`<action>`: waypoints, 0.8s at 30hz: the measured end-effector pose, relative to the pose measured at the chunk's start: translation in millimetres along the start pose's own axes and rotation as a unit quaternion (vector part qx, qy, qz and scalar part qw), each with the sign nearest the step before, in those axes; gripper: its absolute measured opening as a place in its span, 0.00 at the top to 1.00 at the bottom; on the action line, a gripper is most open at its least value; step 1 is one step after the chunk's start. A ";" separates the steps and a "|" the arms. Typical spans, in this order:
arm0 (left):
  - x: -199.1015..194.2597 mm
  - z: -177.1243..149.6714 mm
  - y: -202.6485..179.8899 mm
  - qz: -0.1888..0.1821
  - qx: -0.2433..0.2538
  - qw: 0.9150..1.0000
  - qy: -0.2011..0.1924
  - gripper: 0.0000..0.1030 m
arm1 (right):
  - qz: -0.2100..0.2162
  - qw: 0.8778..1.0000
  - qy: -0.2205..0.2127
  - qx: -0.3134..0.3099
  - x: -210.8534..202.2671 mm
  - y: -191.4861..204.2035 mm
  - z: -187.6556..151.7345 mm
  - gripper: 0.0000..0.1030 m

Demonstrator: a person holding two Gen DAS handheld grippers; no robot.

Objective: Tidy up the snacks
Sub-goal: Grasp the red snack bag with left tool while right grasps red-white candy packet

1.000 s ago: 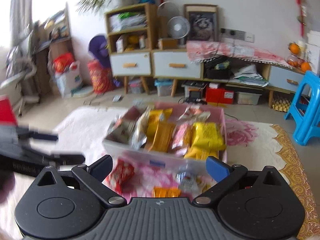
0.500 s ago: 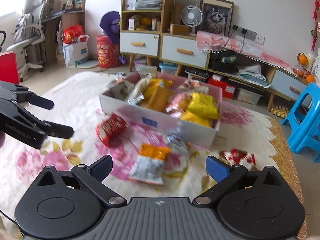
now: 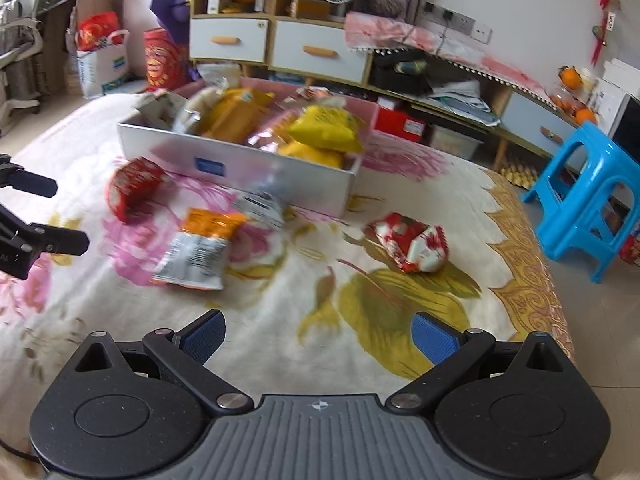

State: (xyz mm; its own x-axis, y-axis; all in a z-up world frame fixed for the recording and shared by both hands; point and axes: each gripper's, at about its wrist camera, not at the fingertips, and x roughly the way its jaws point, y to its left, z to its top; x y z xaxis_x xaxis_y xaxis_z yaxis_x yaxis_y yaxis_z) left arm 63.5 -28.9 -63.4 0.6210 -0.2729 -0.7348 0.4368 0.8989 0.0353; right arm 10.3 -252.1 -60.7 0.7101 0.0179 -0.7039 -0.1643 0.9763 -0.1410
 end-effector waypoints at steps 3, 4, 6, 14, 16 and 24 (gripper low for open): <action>8.9 -2.1 -5.4 0.003 0.012 1.000 0.005 0.03 | -0.008 1.000 0.008 0.002 7.4 -7.8 -1.4 0.10; 9.4 -3.8 -5.4 0.002 0.008 1.000 -0.005 0.01 | -0.010 1.000 0.013 0.004 11.3 -10.5 -1.6 0.10; 13.1 -6.2 -4.7 0.001 -0.004 1.000 -0.016 0.00 | -0.009 1.000 0.018 0.011 20.6 -16.9 -3.4 0.08; 24.4 2.8 -4.7 0.009 -0.033 0.999 -0.036 0.00 | 0.019 0.996 0.006 0.091 45.1 -45.4 3.2 0.08; 27.2 5.5 -3.8 0.012 -0.037 0.999 -0.038 0.00 | 0.015 0.996 0.001 0.091 49.6 -47.8 6.5 0.08; 35.3 14.5 1.6 0.019 -0.044 0.998 -0.036 0.00 | -0.010 0.994 -0.008 0.111 63.7 -53.6 18.7 0.08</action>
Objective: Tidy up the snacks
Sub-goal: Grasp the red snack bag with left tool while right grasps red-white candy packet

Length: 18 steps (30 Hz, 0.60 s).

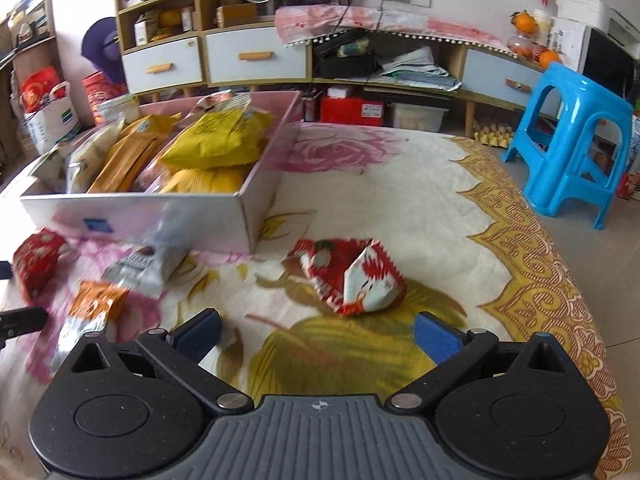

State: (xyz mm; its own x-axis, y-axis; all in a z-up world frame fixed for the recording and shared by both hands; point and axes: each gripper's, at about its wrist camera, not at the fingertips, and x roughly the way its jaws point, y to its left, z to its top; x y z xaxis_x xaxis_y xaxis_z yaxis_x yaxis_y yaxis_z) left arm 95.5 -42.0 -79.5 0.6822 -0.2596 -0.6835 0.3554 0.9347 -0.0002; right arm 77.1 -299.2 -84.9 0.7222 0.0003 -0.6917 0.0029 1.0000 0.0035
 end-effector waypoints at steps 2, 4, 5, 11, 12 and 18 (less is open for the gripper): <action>1.8 3.0 0.7 0.000 -0.004 1.000 0.003 0.01 | -0.010 1.000 -0.004 -0.001 2.4 0.3 2.4 0.10; 2.7 5.3 1.4 -0.001 -0.007 1.000 0.005 0.02 | -0.017 1.000 -0.008 -0.004 3.8 0.9 4.4 0.10; 3.0 6.5 1.4 -0.003 -0.006 1.000 0.006 0.04 | -0.019 1.000 -0.011 -0.005 4.8 0.8 5.1 0.11; 1.2 12.1 -1.4 -0.016 -0.007 1.000 0.011 0.19 | -0.026 0.999 -0.019 -0.005 6.3 1.3 9.8 0.23; 0.8 12.9 -1.9 -0.017 -0.009 1.000 0.011 0.23 | -0.027 0.999 -0.020 -0.005 6.0 1.3 10.6 0.26; -4.5 18.0 -4.7 -0.025 -0.016 1.000 0.006 0.40 | -0.037 0.999 -0.023 0.000 4.3 0.5 13.4 0.42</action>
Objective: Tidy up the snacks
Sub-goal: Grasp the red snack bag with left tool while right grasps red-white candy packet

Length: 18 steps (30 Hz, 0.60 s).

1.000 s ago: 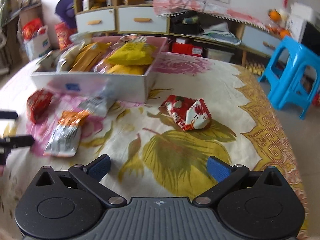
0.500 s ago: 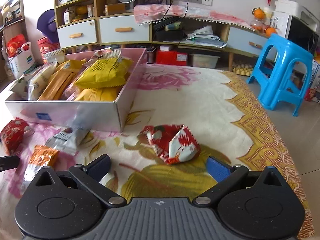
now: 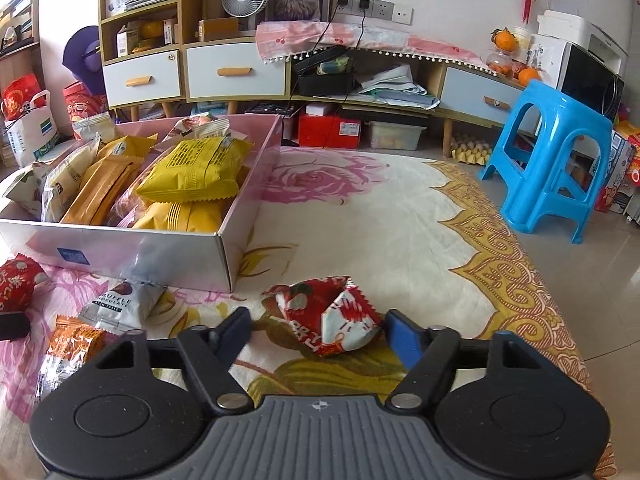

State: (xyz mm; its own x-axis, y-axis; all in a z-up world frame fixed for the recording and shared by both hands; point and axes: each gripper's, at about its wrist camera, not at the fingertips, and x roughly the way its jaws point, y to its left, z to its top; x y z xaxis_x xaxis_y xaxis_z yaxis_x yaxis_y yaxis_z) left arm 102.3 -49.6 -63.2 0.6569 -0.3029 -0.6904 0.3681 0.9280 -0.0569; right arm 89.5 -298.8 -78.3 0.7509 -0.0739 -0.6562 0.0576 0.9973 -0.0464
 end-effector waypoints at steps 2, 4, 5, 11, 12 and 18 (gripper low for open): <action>-2.4 1.6 -0.2 -0.003 -0.002 1.000 -0.003 0.44 | -0.003 1.000 0.001 0.003 -0.1 -0.9 1.1 0.46; -3.7 3.6 0.6 -0.004 -0.004 1.000 -0.004 0.49 | -0.004 1.000 0.004 0.006 -0.1 -1.6 2.1 0.51; -4.1 4.4 1.0 -0.004 -0.006 1.000 -0.004 0.53 | -0.005 1.000 0.004 0.006 -0.3 -1.7 2.4 0.56; -6.3 5.2 3.9 -0.001 -0.015 1.000 -0.006 0.62 | -0.005 1.000 0.003 0.007 -3.0 -0.6 3.8 0.62; -7.1 5.5 3.8 -0.003 -0.016 1.000 -0.007 0.70 | -0.004 1.000 0.003 0.007 -3.8 0.1 4.3 0.64; -12.2 7.8 2.1 -0.012 -0.015 1.000 -0.007 0.77 | 0.013 1.000 0.002 0.004 -9.5 5.3 6.8 0.69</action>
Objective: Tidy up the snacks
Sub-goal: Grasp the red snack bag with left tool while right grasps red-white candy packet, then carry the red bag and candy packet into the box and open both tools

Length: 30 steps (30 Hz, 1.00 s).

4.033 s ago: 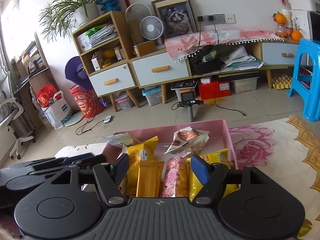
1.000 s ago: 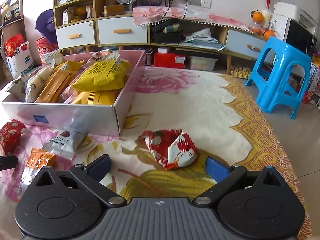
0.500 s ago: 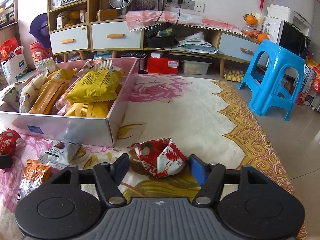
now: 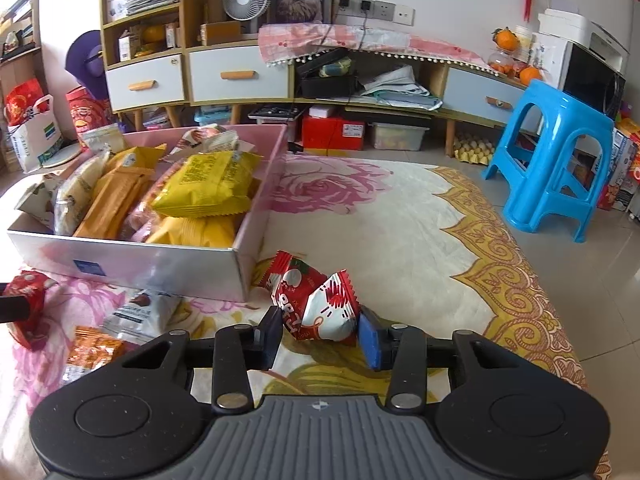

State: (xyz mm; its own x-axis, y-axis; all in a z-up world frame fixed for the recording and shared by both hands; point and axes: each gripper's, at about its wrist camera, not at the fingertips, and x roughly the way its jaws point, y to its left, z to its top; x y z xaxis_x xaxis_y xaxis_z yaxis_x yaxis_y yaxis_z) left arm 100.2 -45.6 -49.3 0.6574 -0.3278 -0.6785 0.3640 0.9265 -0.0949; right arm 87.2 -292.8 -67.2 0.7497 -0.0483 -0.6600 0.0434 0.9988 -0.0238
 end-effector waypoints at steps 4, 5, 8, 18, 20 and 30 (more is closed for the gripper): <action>-4.7 1.1 2.5 -0.010 -0.009 1.000 0.004 0.84 | 0.003 1.000 0.000 0.005 -3.9 1.4 1.6 0.70; -6.7 1.1 2.9 -0.012 -0.011 1.000 0.004 0.85 | 0.004 1.000 0.001 0.010 -5.4 1.5 1.8 0.70; -11.6 1.7 4.5 -0.018 -0.012 1.000 0.001 0.88 | 0.012 1.000 0.002 0.020 -9.4 -0.1 3.6 0.70; -25.9 3.6 12.6 -0.031 -0.020 0.999 -0.008 1.00 | 0.031 0.997 0.001 0.064 -23.5 -8.8 10.7 0.71; -25.7 3.6 13.5 -0.034 -0.022 0.999 -0.001 1.00 | 0.035 0.997 -0.003 0.071 -27.4 -8.4 12.3 0.71; -14.8 -5.8 8.7 -0.007 -0.011 1.000 0.017 0.46 | 0.053 0.997 0.004 0.052 -32.1 5.1 10.5 0.76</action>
State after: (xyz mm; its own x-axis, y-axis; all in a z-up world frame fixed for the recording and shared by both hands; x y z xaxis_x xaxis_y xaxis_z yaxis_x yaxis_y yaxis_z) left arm 89.8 -31.6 -44.3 0.6295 -0.3350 -0.7011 0.3577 0.9259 -0.1213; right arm 70.2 -286.2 -38.2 0.7486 0.0581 -0.6605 0.0333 0.9916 0.1249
